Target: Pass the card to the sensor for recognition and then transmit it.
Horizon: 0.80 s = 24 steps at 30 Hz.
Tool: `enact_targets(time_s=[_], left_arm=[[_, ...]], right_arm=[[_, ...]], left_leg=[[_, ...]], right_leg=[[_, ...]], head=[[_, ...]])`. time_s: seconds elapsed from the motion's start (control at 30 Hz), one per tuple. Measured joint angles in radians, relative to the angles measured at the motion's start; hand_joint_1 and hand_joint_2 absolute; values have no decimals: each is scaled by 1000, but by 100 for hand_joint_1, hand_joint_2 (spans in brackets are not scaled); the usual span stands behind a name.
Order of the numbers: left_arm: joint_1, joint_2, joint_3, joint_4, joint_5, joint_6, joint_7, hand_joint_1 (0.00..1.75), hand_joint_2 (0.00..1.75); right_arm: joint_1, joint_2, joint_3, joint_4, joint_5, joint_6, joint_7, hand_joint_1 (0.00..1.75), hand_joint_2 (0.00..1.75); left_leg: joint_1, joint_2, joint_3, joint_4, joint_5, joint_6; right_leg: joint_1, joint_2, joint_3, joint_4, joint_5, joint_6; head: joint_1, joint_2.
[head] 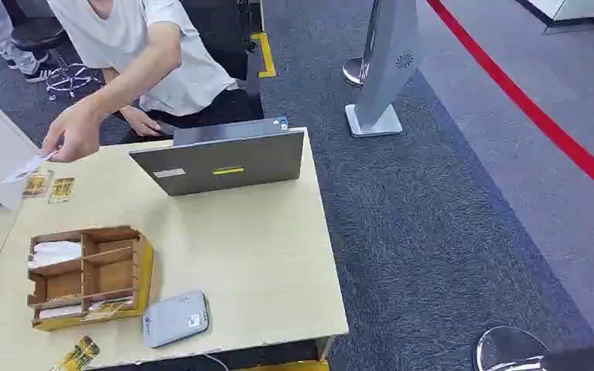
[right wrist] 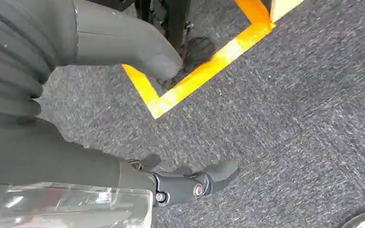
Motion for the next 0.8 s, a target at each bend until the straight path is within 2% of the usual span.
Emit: enact_targets(time_s=[0.8], left_arm=[[-339,247,-352,252,-478,-308,335,0,175]], right_arm=[[-55,0,-153,30,186,83,-19,0,175]], left_leg=[[0,0,0,0,0,0]], right_leg=[[0,1,0,1,0,0]], head=[[0,0]])
